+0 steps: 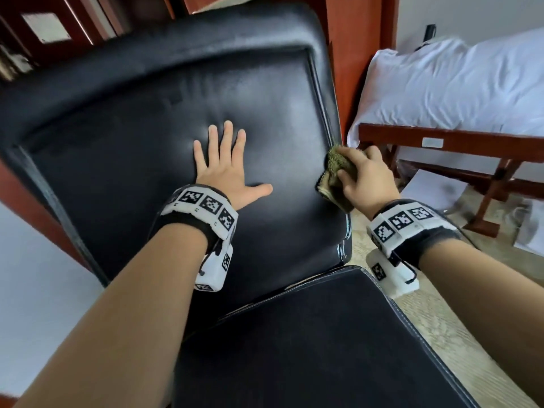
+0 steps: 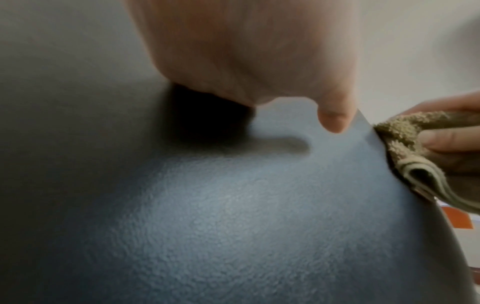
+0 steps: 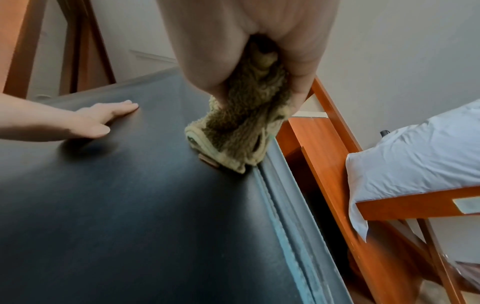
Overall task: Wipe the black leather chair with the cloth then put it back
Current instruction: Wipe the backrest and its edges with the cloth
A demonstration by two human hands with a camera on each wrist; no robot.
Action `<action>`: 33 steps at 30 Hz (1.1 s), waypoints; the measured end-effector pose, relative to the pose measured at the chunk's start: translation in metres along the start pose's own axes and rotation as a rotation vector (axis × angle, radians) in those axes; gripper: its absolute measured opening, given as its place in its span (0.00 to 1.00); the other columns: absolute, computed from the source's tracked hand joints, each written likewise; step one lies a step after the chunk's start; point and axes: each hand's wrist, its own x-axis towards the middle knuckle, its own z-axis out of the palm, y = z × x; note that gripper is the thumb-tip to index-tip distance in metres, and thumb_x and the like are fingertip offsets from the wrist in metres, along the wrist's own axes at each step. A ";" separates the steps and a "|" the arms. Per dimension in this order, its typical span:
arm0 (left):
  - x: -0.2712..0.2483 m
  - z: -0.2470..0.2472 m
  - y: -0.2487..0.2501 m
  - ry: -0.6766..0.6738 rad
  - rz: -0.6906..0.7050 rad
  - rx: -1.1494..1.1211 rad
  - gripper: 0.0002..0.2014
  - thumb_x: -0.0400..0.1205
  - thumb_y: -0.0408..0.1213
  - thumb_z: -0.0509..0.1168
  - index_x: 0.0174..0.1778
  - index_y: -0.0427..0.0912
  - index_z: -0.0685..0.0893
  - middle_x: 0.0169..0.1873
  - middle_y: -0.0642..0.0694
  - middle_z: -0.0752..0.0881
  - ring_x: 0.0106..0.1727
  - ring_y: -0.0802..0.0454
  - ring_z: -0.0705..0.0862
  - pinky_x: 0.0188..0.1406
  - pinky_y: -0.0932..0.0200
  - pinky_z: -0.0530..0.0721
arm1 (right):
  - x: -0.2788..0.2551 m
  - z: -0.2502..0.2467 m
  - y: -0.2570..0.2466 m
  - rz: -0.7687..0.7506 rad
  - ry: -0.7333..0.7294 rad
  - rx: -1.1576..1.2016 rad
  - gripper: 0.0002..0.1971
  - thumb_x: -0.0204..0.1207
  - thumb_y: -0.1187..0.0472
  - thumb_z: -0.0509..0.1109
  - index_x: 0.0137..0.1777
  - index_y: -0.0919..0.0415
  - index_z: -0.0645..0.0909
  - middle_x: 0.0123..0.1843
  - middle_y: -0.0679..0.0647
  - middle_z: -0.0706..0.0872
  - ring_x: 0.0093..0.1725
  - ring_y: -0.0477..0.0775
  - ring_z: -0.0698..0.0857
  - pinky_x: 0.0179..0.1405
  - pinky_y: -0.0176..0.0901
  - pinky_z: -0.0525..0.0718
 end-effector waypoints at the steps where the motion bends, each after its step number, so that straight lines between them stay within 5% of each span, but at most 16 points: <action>1: 0.000 0.000 -0.001 -0.007 0.000 -0.019 0.53 0.74 0.70 0.56 0.81 0.43 0.34 0.80 0.44 0.31 0.80 0.41 0.30 0.76 0.38 0.32 | -0.001 0.002 0.000 0.005 -0.014 -0.023 0.23 0.78 0.61 0.64 0.74 0.49 0.71 0.63 0.64 0.71 0.58 0.71 0.78 0.61 0.53 0.73; 8: 0.001 0.005 -0.005 -0.001 0.033 -0.107 0.55 0.73 0.70 0.57 0.81 0.43 0.34 0.80 0.44 0.29 0.79 0.41 0.28 0.75 0.37 0.30 | 0.002 0.000 -0.015 0.037 -0.042 -0.131 0.22 0.77 0.61 0.66 0.71 0.55 0.73 0.62 0.65 0.73 0.59 0.70 0.77 0.59 0.52 0.73; 13: 0.004 0.010 -0.002 0.037 0.055 -0.178 0.55 0.72 0.70 0.59 0.81 0.43 0.34 0.80 0.44 0.29 0.79 0.42 0.28 0.73 0.36 0.28 | 0.048 -0.033 -0.063 -0.096 0.236 0.002 0.22 0.75 0.63 0.67 0.70 0.55 0.75 0.63 0.66 0.74 0.62 0.65 0.76 0.65 0.41 0.68; 18: 0.008 0.014 0.000 0.046 0.042 -0.175 0.56 0.72 0.71 0.59 0.81 0.43 0.34 0.80 0.44 0.29 0.79 0.41 0.28 0.74 0.36 0.29 | 0.085 -0.026 -0.069 -0.059 0.138 -0.098 0.22 0.78 0.59 0.64 0.73 0.53 0.72 0.68 0.64 0.71 0.64 0.64 0.76 0.65 0.40 0.66; 33: 0.010 0.017 0.006 0.005 -0.020 -0.073 0.62 0.69 0.70 0.62 0.79 0.35 0.32 0.79 0.36 0.29 0.78 0.34 0.29 0.72 0.30 0.31 | 0.095 -0.015 -0.054 -0.220 0.214 0.224 0.23 0.76 0.52 0.63 0.73 0.51 0.72 0.64 0.61 0.72 0.60 0.62 0.79 0.64 0.47 0.74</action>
